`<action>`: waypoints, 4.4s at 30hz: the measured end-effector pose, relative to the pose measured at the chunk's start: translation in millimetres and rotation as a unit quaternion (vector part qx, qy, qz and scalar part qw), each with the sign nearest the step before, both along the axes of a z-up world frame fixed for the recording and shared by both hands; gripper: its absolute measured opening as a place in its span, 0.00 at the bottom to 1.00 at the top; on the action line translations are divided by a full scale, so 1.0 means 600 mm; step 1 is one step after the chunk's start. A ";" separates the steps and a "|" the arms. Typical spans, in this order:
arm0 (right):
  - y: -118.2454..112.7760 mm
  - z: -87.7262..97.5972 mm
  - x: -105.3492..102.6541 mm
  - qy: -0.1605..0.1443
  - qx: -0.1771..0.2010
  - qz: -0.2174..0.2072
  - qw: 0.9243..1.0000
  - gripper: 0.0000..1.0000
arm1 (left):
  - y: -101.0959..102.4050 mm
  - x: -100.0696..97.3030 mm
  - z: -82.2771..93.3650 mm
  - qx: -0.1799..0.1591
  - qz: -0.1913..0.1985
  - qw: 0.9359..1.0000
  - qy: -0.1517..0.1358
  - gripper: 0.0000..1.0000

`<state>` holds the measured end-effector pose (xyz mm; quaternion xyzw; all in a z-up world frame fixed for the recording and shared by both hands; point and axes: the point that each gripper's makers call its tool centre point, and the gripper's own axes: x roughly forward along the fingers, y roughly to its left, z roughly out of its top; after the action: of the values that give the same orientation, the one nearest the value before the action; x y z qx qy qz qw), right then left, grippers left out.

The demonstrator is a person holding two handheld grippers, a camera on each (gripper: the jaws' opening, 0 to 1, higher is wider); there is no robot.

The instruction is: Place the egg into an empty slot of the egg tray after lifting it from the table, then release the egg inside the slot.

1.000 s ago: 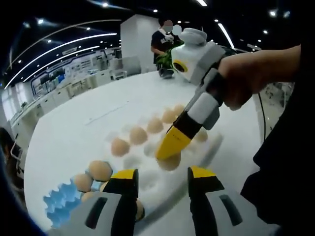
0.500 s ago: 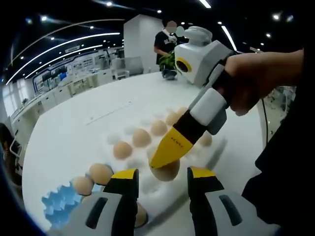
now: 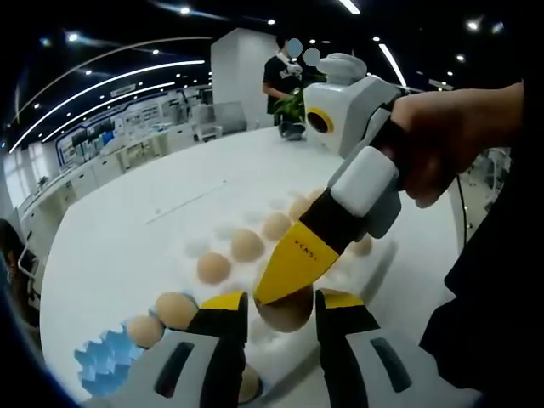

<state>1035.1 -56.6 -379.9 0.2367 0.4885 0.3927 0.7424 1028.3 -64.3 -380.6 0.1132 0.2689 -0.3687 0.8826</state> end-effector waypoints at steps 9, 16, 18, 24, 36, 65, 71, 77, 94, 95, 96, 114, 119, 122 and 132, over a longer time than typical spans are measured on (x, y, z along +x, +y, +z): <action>0.011 -0.002 -0.003 0.021 0.021 -0.007 1.000 0.27 | 0.005 -0.004 -0.002 0.001 0.012 1.000 0.004 0.29; 0.015 -0.005 -0.007 0.029 0.026 -0.008 0.999 0.27 | 0.011 -0.005 -0.005 -0.003 0.016 1.000 0.006 0.29; 0.015 -0.005 -0.007 0.029 0.026 -0.007 0.999 0.27 | 0.010 -0.004 -0.005 -0.001 0.015 1.000 0.004 0.28; 0.015 -0.004 -0.006 0.028 0.026 -0.006 0.999 0.28 | 0.010 -0.003 -0.004 -0.002 0.012 1.000 0.001 0.28; 0.011 0.003 0.008 0.008 0.026 -0.019 0.999 0.27 | 0.024 -0.004 -0.017 0.006 0.021 1.000 0.008 0.28; -0.071 -0.085 0.000 -0.130 -0.202 0.124 0.963 0.29 | 0.106 0.007 -0.021 0.013 0.079 0.997 0.016 0.28; -0.078 -0.095 0.003 -0.170 -0.221 0.149 0.949 0.22 | 0.137 0.005 -0.021 0.013 0.105 0.994 0.021 0.28; -0.079 -0.095 0.003 -0.179 -0.220 0.151 0.947 0.20 | 0.174 0.003 -0.024 0.016 0.132 0.991 0.026 0.28; -0.079 -0.098 0.002 -0.206 -0.232 0.169 0.936 0.20 | 0.224 0.005 -0.026 0.022 0.164 0.986 0.030 0.28; -0.079 -0.098 0.003 -0.209 -0.231 0.167 0.936 0.20 | 0.227 0.005 -0.027 0.021 0.166 0.985 0.031 0.28; -0.079 -0.097 0.002 -0.210 -0.230 0.165 0.936 0.20 | 0.229 0.005 -0.027 0.022 0.168 0.985 0.031 0.28; -0.078 -0.098 0.005 -0.206 -0.220 0.154 0.941 0.19 | 0.274 -0.006 -0.047 0.050 0.186 0.980 0.046 0.28; -0.079 -0.098 0.006 -0.205 -0.221 0.153 0.941 0.19 | 0.290 -0.011 -0.049 0.082 0.182 0.979 0.044 0.28; -0.079 -0.098 0.007 -0.206 -0.220 0.151 0.942 0.19 | 0.297 -0.016 -0.058 0.115 0.169 0.978 0.047 0.28; -0.078 -0.097 0.007 -0.209 -0.216 0.145 0.943 0.19 | 0.300 -0.022 -0.073 0.169 0.135 0.975 0.052 0.28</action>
<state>1039.2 -103.7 -438.3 -0.0901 0.4243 0.4214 0.7964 1014.8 115.6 -424.6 0.2037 0.3860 -0.2006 0.8771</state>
